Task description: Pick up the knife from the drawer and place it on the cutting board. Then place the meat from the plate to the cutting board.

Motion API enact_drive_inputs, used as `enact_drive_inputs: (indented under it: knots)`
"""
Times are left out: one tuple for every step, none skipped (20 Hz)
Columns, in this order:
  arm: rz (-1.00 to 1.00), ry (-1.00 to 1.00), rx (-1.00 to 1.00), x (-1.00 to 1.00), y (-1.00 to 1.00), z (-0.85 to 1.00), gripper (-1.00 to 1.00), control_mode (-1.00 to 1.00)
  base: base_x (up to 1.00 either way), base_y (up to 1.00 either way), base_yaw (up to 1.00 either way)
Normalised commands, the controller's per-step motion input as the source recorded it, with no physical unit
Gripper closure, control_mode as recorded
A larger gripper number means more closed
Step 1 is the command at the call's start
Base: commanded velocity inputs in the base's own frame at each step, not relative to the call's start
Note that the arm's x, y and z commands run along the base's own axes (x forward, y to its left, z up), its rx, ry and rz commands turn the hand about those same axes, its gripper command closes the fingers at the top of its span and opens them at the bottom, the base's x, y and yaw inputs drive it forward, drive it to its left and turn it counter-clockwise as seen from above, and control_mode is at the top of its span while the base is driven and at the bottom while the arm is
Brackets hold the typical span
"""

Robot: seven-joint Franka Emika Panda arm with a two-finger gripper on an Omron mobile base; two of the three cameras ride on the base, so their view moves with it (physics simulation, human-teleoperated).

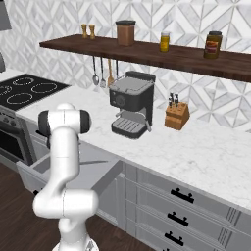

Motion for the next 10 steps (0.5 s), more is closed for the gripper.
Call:
enact_drive_inputs:
  knots:
    - [-0.02, 0.0, 0.07, -0.31, -0.06, 0.29, 1.0, -1.0, 0.0, 0.0, 0.0]
    - [-0.01, 0.0, 0.09, -0.3, -0.09, 0.36, 1.0, -1.0, 0.0, 0.0, 0.0]
    - [-0.01, 0.0, 0.11, -0.31, -0.09, 0.4, 1.0, -1.0, 0.0, 0.0, 0.0]
    - [0.0, 0.0, 0.12, -0.33, -0.1, 0.43, 1.0, -1.0, 0.0, 0.0, 0.0]
    - [0.0, 0.0, 0.13, -0.33, -0.11, 0.46, 1.0, -1.0, 0.0, 0.0, 0.0]
    - [0.0, 0.0, 0.13, -0.31, -0.13, 0.48, 1.0, -1.0, 0.0, 0.0, 0.0]
    - [0.0, 0.0, 0.13, -0.31, -0.13, 0.49, 1.0, -1.0, 0.0, 0.0, 0.0]
    - [0.0, 0.0, 0.13, -0.3, -0.14, 0.51, 1.0, -1.0, 0.0, 0.0, 0.0]
    - [0.0, 0.0, 0.13, -0.3, -0.13, 0.52, 1.0, -1.0, 0.0, 0.0, 0.0]
    - [0.0, 0.0, 0.14, -0.3, -0.14, 0.54, 1.0, -1.0, 0.0, 0.0, 0.0]
